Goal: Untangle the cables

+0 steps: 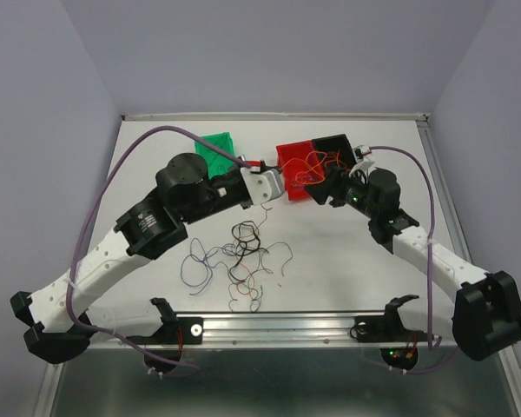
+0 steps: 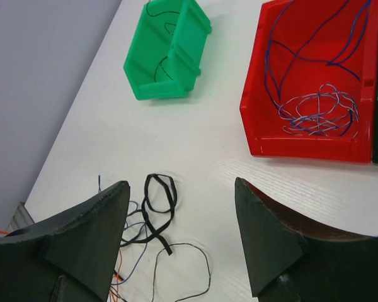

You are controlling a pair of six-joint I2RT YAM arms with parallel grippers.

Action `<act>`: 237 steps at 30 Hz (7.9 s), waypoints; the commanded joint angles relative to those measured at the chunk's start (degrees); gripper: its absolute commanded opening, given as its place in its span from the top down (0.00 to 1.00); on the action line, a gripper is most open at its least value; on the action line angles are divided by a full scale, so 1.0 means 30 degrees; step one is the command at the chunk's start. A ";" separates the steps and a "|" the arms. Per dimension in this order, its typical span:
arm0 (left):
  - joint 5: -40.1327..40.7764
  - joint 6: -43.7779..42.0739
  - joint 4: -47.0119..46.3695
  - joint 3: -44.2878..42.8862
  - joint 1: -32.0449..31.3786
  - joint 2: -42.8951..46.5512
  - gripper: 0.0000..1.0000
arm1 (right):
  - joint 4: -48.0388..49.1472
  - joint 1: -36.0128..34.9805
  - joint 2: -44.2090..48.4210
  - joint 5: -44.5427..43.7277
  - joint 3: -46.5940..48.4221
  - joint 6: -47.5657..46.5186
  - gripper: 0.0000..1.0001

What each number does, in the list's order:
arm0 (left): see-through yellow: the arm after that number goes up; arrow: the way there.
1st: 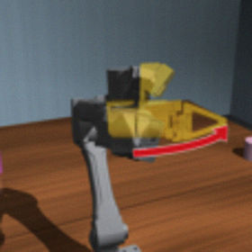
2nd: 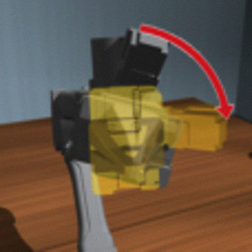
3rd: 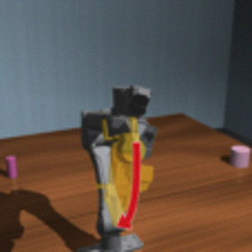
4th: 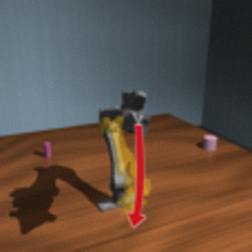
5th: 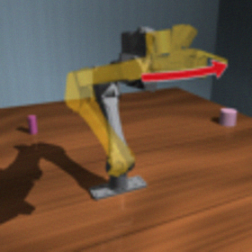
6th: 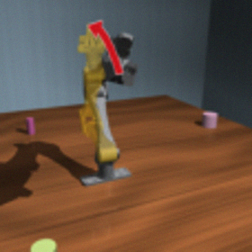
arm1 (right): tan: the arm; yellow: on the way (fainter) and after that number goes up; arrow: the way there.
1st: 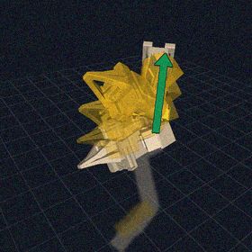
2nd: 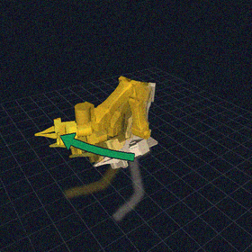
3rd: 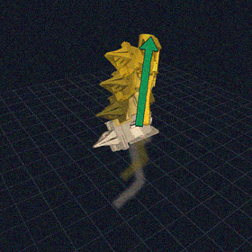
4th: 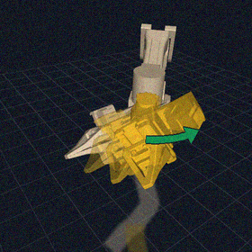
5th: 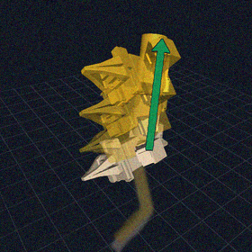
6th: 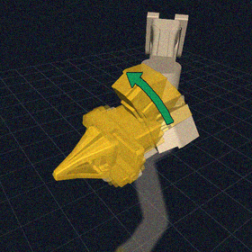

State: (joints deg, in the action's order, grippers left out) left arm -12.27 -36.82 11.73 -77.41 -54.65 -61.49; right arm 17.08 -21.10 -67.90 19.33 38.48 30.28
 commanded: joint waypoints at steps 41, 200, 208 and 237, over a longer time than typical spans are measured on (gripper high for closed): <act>0.9919 -0.1467 -0.2676 -0.6223 -0.0063 0.3563 1.00 | -0.2088 -0.9605 -1.3869 -0.7497 0.8383 -0.5084 0.33; 1.3994 0.0523 -1.4104 1.8771 0.3039 1.2061 1.00 | -0.8711 -1.3591 -1.0178 -0.7906 0.8413 -0.9771 0.27; 1.1681 0.1462 -1.3577 1.8449 0.5414 1.1944 1.00 | -0.8653 -1.3620 -1.0449 -0.8349 0.8622 -0.9685 0.99; 0.2455 0.1608 -0.9799 1.7864 0.5650 0.9572 0.75 | -0.7159 -1.3591 0.3182 -1.2658 1.2134 -0.7283 0.99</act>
State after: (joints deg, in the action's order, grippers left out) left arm 6.59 -32.10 -20.01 -20.45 -37.82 -32.51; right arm -6.26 -61.87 -56.86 -18.33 70.39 7.46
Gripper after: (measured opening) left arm 0.187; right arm 0.022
